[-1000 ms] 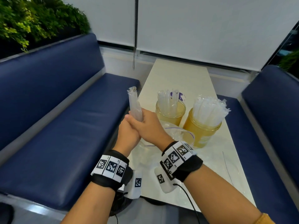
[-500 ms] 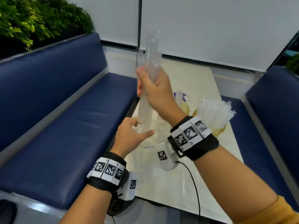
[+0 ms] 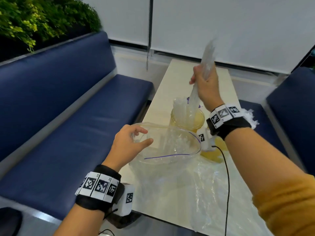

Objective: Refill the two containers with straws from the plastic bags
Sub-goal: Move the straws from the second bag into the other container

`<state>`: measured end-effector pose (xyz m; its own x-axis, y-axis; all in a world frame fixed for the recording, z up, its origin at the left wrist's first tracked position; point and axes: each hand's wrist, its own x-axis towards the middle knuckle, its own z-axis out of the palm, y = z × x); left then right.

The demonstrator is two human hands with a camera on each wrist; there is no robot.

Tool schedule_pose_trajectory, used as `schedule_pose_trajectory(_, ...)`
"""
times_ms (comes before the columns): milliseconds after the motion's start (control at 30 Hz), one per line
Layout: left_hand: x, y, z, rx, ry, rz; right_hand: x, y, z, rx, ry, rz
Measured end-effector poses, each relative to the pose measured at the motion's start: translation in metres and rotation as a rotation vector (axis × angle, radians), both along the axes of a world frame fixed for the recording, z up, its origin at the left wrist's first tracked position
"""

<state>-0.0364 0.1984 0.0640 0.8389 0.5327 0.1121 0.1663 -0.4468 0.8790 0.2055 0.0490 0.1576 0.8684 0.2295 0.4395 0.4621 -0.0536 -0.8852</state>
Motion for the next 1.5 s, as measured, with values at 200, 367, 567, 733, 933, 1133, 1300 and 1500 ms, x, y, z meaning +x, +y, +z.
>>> schedule_pose_trajectory(200, -0.002, 0.005, 0.005, -0.029, 0.018, -0.007, 0.005, -0.004, -0.075, -0.172, 0.169, -0.004)
schedule_pose_trajectory(367, -0.004, 0.005, 0.008, -0.054, 0.019, 0.006, 0.000, -0.008, -0.085, -0.148, 0.144, -0.130)
schedule_pose_trajectory(567, -0.005, 0.002, 0.010, -0.049, 0.015, -0.003, 0.006, -0.008, -0.041, -0.063, -0.126, -0.079)
schedule_pose_trajectory(733, -0.007, 0.000, 0.012, -0.034, 0.018, -0.014, 0.014, -0.010, -0.054, -0.578, -0.373, -0.176)
schedule_pose_trajectory(933, -0.010, -0.001, 0.014, -0.029, 0.028, -0.046, 0.003, -0.023, -0.073, -0.886, -0.278, -0.099)
schedule_pose_trajectory(1133, -0.010, -0.005, 0.017, -0.022, 0.056, -0.102, -0.046, -0.022, 0.007, -0.809, -0.474, -0.086)
schedule_pose_trajectory(1300, -0.012, -0.008, 0.019, 0.002, 0.053, -0.115, -0.125, -0.006, 0.035, -1.026, -0.462, 0.261)
schedule_pose_trajectory(1500, -0.016, -0.010, 0.019, -0.032, 0.068, -0.184, -0.165, 0.015, -0.023, -1.684, -0.287, 0.498)
